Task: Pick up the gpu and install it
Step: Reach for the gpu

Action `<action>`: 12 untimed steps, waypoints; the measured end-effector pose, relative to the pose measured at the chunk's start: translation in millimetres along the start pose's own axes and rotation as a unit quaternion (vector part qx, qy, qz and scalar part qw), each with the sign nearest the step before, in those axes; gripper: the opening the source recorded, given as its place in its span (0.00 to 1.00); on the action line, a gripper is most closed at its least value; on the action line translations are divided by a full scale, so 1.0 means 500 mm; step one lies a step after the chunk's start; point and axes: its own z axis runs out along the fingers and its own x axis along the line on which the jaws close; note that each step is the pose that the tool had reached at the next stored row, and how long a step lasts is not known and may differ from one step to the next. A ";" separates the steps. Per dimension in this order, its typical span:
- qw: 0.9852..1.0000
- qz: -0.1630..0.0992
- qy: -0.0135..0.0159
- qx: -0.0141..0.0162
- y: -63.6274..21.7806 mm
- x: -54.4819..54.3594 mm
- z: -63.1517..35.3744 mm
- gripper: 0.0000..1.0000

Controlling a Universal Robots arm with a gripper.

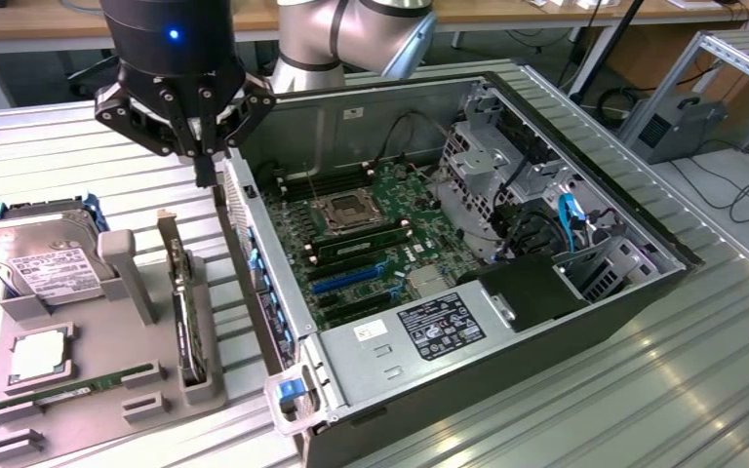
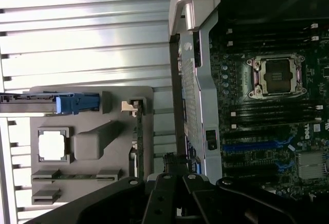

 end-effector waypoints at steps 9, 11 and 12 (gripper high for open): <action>1.000 0.000 0.000 0.000 -0.003 0.000 0.004 0.11; 1.000 0.000 0.000 0.000 -0.007 0.000 0.006 0.11; 1.000 0.000 0.000 0.000 -0.010 0.000 0.008 0.11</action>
